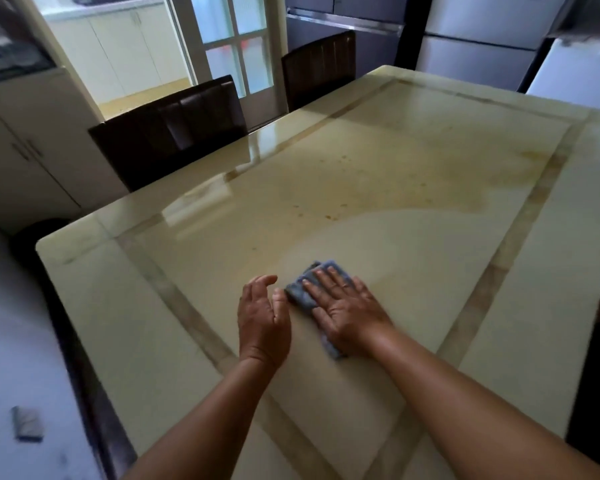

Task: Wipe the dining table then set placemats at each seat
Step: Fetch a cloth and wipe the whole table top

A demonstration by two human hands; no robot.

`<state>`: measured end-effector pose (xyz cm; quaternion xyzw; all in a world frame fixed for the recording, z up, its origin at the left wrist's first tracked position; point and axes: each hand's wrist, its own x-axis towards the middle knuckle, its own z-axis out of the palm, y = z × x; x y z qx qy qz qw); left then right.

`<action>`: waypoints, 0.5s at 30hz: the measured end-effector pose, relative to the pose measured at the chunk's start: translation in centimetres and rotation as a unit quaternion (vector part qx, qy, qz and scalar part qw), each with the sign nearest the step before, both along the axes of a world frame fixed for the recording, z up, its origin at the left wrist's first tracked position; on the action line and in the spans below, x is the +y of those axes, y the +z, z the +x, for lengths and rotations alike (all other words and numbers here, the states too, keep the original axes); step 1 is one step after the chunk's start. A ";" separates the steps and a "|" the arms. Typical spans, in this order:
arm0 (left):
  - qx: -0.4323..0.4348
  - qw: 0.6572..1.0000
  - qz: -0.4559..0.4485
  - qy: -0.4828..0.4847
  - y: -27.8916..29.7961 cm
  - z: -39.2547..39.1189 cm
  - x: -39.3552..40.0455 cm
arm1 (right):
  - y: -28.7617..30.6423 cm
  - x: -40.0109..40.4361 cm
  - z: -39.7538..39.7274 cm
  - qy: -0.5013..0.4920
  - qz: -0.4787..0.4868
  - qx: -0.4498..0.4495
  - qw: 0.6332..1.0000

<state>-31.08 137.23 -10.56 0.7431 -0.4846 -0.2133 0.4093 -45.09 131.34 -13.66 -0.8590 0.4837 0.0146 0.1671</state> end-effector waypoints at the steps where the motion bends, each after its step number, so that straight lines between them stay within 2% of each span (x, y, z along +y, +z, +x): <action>1: -0.010 1.000 0.008 0.000 0.0 0.8 0.6 | 0.0 -0.3 -1.6 -0.044 -0.004 0.016 0.999; 3: -0.028 0.999 0.018 0.001 -0.3 2.2 1.4 | -0.2 -1.5 -5.2 -0.162 -0.004 0.036 0.986; 6: -0.040 0.999 0.026 0.005 -0.9 4.2 2.7 | -0.6 -3.0 -8.4 -0.323 0.006 0.045 0.945; 9: -0.042 0.998 0.034 0.011 -1.4 5.9 3.9 | -0.9 -3.3 -7.4 -0.397 0.006 0.038 0.917; 12: -0.043 0.998 0.040 0.017 -1.4 7.0 4.7 | -1.1 -2.3 -3.1 -0.362 -0.003 0.026 0.932; 15: -0.054 0.997 0.048 0.025 -1.3 7.9 5.3 | -1.1 0.7 3.8 -0.228 -0.010 0.026 0.973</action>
